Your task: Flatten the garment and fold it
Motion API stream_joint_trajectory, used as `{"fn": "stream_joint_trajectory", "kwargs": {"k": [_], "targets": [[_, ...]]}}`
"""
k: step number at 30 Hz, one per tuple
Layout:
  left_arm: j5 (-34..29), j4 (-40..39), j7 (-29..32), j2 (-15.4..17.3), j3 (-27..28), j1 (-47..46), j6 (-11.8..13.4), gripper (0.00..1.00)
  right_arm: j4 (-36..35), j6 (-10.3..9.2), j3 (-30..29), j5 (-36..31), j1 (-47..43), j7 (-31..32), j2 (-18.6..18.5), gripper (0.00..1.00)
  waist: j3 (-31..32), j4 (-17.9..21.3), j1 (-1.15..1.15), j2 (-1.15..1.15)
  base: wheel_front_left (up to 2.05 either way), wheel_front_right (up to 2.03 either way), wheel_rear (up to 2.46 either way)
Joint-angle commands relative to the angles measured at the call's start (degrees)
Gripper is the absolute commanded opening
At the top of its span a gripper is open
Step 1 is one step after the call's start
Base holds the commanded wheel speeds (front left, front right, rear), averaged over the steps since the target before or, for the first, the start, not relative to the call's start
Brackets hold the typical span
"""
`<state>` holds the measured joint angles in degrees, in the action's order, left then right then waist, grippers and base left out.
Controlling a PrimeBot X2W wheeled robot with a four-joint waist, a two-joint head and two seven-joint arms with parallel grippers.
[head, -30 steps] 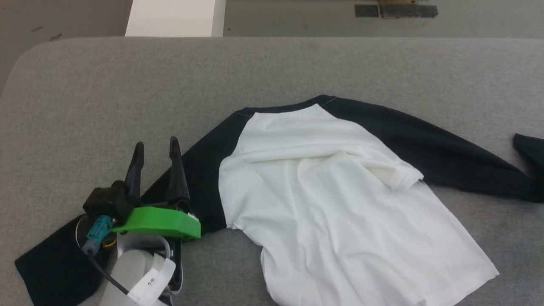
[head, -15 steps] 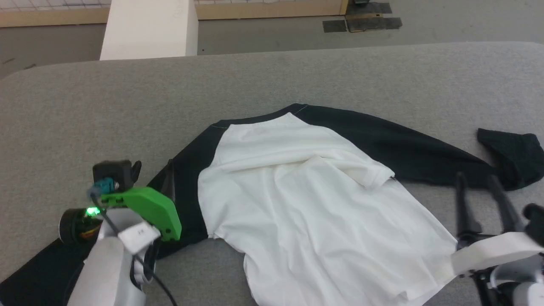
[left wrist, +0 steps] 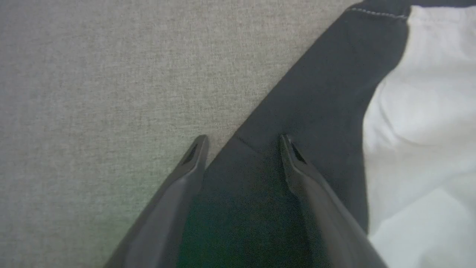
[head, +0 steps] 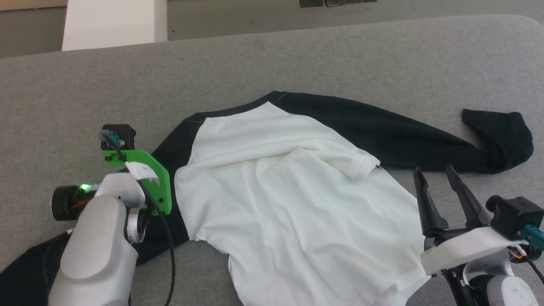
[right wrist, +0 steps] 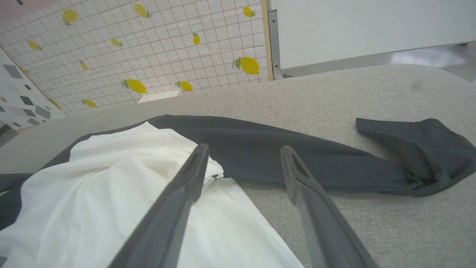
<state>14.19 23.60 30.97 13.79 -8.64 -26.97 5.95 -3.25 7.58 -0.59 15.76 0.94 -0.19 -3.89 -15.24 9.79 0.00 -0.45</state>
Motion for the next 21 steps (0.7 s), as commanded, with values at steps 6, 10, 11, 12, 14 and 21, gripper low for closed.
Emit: {"fn": "stream_joint_trajectory", "kwargs": {"k": [6, 10, 11, 12, 14, 21], "targets": [[0.19, 3.84, 6.78, 0.31, -1.62, 0.01, -0.36, 0.53, -0.04, -0.09, 0.98, 0.84, 1.09, -0.16, -0.17, 1.00, -1.04, 0.68, 0.00, 0.43, 0.00, 0.00, 0.00], [1.82, 3.54, 12.43, -0.11, -2.50, 0.98, -1.68, 0.00, -0.39, -0.09, 1.04, 0.89, 1.65, 0.50, -0.59, 1.00, -0.99, 0.16, 0.00, 0.43, 0.00, 0.00, 0.00], [2.17, 3.03, 13.24, -0.17, -2.62, 1.15, -1.92, 0.00, -0.48, -0.09, 1.18, 0.77, 2.07, 0.75, -0.95, 1.00, -0.99, -0.02, 0.00, 0.43, 0.00, 0.00, 0.00], [2.29, 2.51, 13.54, -0.17, -2.76, 1.23, -2.08, 0.00, -0.50, -0.09, 1.20, 0.60, 2.61, 0.90, -1.30, 1.00, -1.02, -0.17, 0.00, 0.43, 0.00, 0.00, 0.00], [2.54, 1.42, 13.82, -0.22, -2.97, 1.34, -2.29, 0.00, -0.30, -0.09, 1.53, 0.13, 4.56, 1.40, -2.34, 1.00, -1.20, -0.56, 0.00, 0.43, 0.00, 0.00, 0.00], [2.63, -1.95, 13.04, -0.66, -4.13, -0.48, -3.16, 0.00, 8.67, -0.09, 5.12, -1.65, 19.34, 6.94, -7.38, 1.00, -2.98, -2.75, 0.00, 0.43, 0.00, 0.00, 0.00]]}}
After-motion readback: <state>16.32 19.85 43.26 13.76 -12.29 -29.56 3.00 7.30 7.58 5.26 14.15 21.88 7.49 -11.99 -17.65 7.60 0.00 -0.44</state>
